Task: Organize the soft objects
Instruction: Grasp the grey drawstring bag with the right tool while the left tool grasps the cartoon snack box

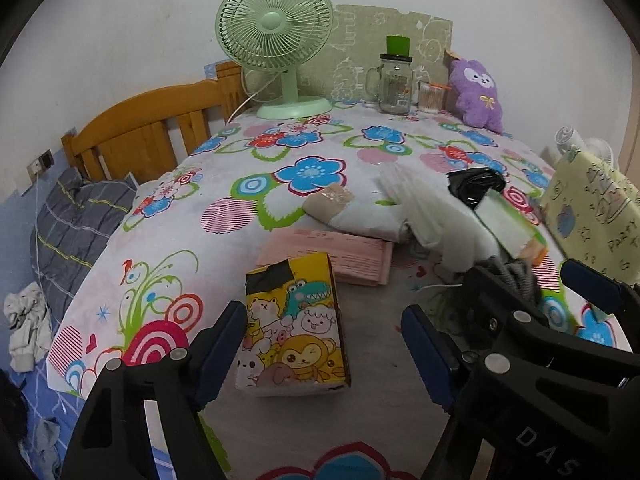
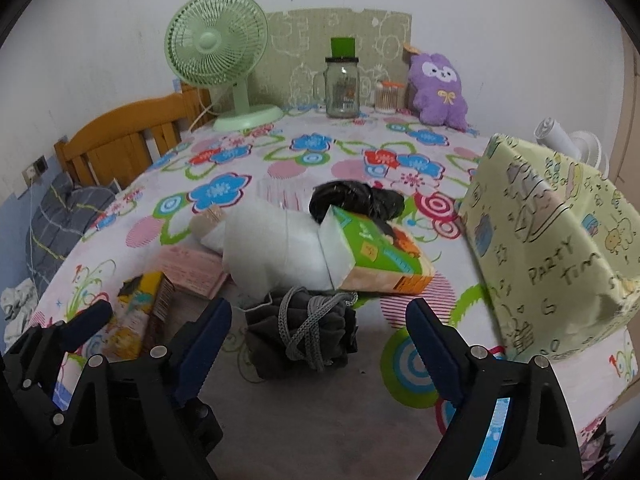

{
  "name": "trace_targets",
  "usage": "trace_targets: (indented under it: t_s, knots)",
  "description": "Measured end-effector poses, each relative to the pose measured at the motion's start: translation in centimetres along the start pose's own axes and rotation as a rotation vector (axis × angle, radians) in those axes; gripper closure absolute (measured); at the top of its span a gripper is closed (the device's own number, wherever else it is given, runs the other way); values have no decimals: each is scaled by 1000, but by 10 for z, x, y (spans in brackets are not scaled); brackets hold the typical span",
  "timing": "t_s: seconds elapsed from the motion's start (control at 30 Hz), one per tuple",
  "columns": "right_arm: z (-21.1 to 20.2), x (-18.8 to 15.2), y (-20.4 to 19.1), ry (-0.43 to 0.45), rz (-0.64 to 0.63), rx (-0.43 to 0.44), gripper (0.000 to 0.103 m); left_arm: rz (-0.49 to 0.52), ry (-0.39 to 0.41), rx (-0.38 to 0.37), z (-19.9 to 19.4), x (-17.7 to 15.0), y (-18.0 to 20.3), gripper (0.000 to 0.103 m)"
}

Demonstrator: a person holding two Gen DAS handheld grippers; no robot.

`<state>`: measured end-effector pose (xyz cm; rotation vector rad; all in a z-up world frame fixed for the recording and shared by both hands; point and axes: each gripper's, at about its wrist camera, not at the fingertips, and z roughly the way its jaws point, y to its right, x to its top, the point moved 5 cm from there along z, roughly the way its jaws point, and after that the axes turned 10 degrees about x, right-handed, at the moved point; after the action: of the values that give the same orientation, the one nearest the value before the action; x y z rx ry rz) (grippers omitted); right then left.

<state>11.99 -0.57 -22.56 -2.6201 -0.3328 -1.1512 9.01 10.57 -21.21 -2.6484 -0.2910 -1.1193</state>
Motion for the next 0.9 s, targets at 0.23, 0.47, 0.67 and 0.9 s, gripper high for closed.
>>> trace_targets:
  t_s: [0.23, 0.47, 0.67, 0.9]
  knots:
    - [16, -6, 1, -55, 17, 12, 30, -6, -47, 8, 16, -5, -2, 36]
    - [17, -7, -1, -66, 15, 16, 40, 4, -41, -32, 10, -6, 8, 60]
    - [11, -8, 5, -61, 28, 5, 41, 18, -34, -64, 4, -5, 17, 69]
    - [-3, -4, 13, -30, 49, 0, 41, 32, 6, -92, -11, 2, 26, 81]
